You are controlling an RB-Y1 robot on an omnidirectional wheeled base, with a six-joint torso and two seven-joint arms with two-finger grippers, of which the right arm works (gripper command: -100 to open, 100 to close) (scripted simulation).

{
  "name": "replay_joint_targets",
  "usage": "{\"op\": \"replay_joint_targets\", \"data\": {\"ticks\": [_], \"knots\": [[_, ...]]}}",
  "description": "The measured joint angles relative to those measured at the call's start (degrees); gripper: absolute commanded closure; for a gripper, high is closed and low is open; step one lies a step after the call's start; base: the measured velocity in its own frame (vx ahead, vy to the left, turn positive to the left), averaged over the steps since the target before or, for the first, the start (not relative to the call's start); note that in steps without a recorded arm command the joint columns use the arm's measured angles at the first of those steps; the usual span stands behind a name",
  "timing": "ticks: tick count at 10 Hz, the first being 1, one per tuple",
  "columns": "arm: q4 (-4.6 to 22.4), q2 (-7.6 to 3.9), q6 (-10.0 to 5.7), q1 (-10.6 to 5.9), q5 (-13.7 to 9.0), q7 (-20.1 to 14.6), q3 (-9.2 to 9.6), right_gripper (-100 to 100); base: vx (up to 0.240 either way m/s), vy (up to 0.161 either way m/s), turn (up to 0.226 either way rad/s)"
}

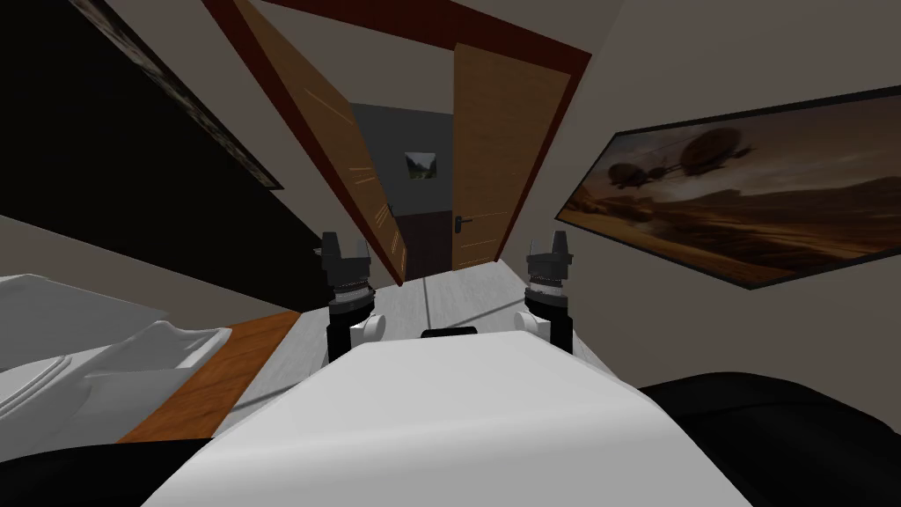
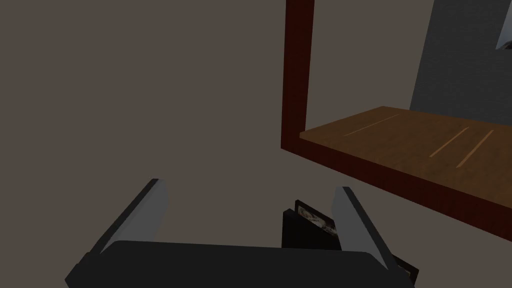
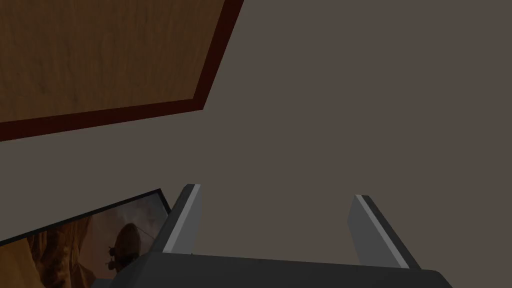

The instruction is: Push the door open

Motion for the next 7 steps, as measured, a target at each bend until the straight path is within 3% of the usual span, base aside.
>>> {"op": "replay_joint_targets", "data": {"ticks": [7], "knots": [[9.5, -1.89, -0.56, -5.17, 1.7, -2.6, 0.43, -100, 0.095, -0.011, 0.010]]}}
